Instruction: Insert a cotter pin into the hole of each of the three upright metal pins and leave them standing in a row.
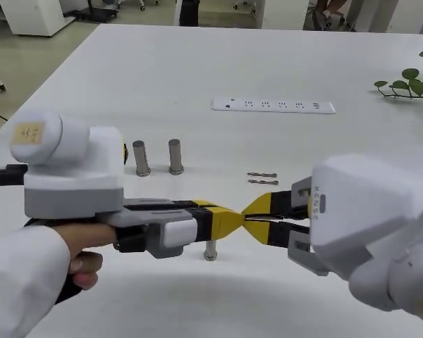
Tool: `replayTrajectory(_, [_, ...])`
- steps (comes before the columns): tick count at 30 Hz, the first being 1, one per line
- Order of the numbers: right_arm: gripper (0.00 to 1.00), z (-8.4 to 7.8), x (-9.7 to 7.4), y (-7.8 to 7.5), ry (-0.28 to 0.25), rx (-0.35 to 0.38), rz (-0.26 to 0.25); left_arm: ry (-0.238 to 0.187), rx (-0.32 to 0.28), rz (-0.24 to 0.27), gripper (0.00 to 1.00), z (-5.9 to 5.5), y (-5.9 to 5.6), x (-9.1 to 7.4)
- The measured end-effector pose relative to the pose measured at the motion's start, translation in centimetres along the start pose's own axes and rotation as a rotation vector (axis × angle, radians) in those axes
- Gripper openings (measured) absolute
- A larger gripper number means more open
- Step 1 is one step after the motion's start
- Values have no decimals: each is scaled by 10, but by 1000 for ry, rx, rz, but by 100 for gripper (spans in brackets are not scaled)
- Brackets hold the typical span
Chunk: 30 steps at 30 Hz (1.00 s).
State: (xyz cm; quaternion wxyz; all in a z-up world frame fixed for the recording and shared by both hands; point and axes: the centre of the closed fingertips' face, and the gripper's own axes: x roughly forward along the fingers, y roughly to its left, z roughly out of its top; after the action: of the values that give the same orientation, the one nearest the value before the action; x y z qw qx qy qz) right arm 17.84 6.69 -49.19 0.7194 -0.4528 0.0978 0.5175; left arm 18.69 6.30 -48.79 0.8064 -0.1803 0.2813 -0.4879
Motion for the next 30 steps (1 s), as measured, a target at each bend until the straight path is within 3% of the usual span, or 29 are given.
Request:
replayTrajectory(9, [0, 2, -2, 1, -12, -17, 3, 13, -27, -28, 0, -1, -3, -2])
replayTrajectory(19, [0, 4, -1, 3, -17, -29, 19, 37, -50, -24, 0, -4, -3, -4])
replayTrajectory(24, [0, 4, 0, 5, -15, -35, 27, 58, 13, -15, 0, -6, -4, -4])
replayTrajectory(30, [0, 5, 0, 8, -19, -36, 35, 66, 20, -20, 0, -8, -4, -6])
